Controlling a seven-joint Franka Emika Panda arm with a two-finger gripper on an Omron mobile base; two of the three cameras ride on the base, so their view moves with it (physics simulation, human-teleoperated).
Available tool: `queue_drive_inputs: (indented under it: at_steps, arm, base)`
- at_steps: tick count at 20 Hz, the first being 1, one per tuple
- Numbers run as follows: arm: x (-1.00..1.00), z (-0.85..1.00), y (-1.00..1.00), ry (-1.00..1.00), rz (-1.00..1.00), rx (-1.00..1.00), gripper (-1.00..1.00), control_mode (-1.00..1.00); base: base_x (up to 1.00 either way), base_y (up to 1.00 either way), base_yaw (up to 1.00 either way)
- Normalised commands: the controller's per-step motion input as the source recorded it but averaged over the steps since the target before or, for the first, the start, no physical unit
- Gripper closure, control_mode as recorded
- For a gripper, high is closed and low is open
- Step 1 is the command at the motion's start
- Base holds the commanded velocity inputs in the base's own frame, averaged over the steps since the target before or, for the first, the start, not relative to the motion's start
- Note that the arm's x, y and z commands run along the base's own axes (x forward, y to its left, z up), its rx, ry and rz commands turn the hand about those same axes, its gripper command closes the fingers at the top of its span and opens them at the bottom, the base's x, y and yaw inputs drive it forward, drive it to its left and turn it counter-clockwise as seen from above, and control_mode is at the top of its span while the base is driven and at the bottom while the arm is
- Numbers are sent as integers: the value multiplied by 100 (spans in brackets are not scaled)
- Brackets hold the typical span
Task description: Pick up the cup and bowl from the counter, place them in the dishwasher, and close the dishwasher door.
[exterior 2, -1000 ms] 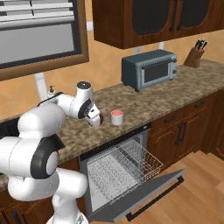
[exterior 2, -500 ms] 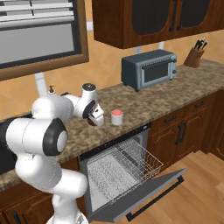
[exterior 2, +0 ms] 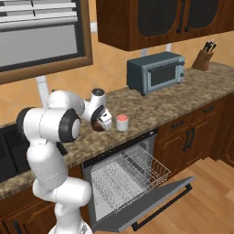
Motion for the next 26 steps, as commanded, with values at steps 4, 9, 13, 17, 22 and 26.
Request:
queue_drive_inputs:
  at_steps: [4, 9, 13, 17, 22, 26]
  arm:
    - [58, -45, 0, 4, 0, 0, -100, -100]
    - [51, -49, 0, 6, 0, 0, -100, -100]
    - [41, -47, 6, 7, 0, 0, -100, -100]
    - [23, -46, 18, 5, 0, 0, 100, -100]
    - [0, -9, 0, 0, 0, 0, 100, -100]
    - [-34, 0, 0, 0, 0, 0, 100, -100]
  base:
    - [0, 0, 0]
    - [0, 0, 0]
    - [0, 0, 0]
    - [0, 0, 0]
    - [0, 0, 0]
    - [0, 0, 0]
